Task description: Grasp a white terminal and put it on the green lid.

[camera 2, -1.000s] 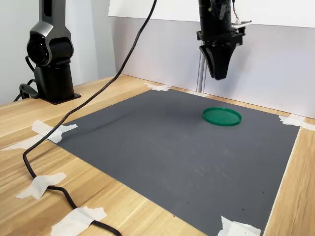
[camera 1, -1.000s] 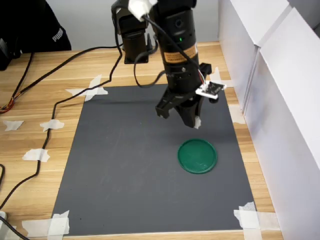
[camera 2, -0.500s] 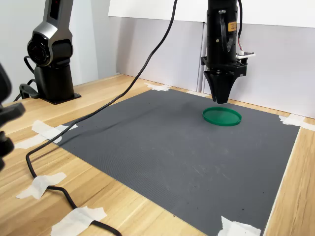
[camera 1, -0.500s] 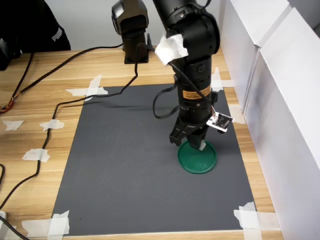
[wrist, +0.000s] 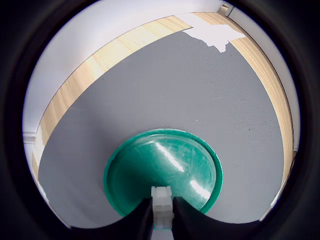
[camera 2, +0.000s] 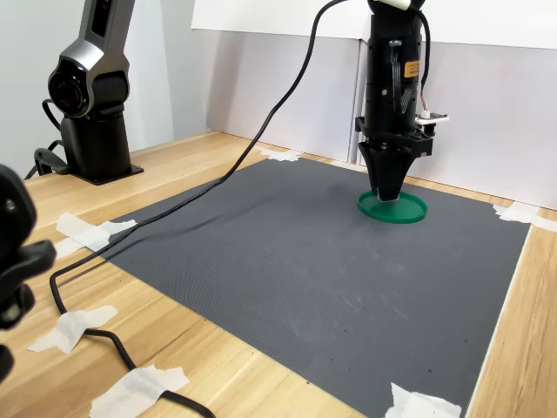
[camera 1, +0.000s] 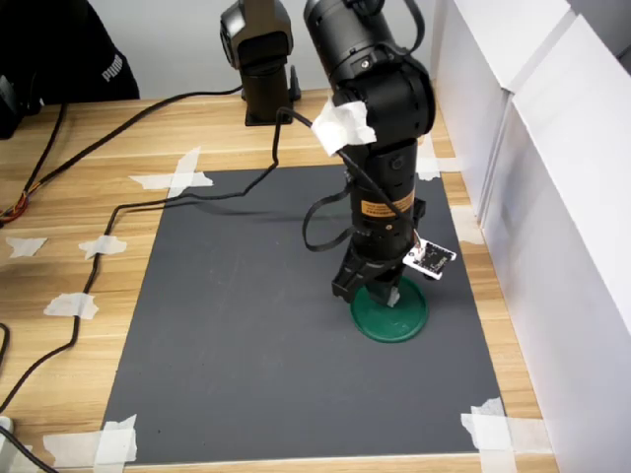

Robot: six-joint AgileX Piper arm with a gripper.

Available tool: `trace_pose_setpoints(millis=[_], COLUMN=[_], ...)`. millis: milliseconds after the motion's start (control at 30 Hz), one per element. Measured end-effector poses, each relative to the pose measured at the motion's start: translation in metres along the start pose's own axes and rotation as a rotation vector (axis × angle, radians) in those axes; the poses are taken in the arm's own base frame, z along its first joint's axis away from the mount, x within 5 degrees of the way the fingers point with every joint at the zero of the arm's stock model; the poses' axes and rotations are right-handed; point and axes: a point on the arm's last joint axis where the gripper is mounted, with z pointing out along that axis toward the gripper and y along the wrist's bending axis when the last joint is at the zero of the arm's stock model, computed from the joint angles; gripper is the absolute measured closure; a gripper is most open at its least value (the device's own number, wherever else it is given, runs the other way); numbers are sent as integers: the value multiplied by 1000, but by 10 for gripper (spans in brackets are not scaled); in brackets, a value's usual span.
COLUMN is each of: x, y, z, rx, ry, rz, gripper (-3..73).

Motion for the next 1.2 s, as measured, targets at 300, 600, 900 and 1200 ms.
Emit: trace_pose_setpoints(millis=[300, 600, 900, 1200], x=[1, -1, 17, 74], y=[0, -1, 8, 37], z=[0, -66, -153, -208], rx=[-4, 53, 140, 226], ry=[11, -129, -316, -435], rz=[-11, 46, 136, 158], gripper=[186, 150, 262, 658])
